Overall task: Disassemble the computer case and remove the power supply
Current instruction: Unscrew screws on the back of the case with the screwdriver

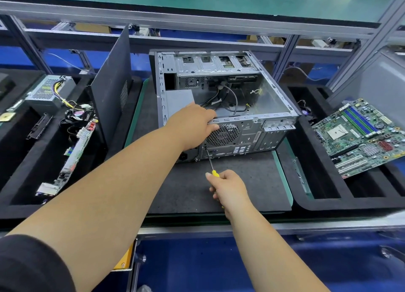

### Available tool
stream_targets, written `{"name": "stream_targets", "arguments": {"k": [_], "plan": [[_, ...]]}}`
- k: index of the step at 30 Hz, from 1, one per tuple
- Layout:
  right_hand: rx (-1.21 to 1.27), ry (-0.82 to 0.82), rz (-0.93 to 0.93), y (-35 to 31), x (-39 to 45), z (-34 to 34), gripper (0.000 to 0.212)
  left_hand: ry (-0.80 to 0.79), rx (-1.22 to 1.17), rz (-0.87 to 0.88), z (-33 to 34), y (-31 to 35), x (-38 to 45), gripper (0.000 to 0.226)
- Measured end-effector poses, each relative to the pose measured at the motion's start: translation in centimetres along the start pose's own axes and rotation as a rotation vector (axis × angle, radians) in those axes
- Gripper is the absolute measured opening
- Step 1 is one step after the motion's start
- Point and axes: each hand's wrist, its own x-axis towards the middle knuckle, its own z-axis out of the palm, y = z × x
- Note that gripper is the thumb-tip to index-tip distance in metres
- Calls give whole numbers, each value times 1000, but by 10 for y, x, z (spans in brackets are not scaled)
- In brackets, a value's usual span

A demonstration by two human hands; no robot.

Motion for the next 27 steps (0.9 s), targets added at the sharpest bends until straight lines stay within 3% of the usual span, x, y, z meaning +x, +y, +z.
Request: {"name": "stream_targets", "arguments": {"k": [2,6,13,19,27], "plan": [[-9,-6,15,-4,-2,0,33,3,2,-2,0,0,0,29],[295,-127,219,-11,-7,-2,45,15,-1,5,0,-1,0,28],[229,-185,297,-26,-5,-2,46,9,-10,7,0,-1,0,22],[168,-88,69,0,-1,-3,29,-5,-7,13,-2,0,-1,22],[-10,-6,-31,3,0,-4,30,6,14,14,-5,3,-3,27]]}}
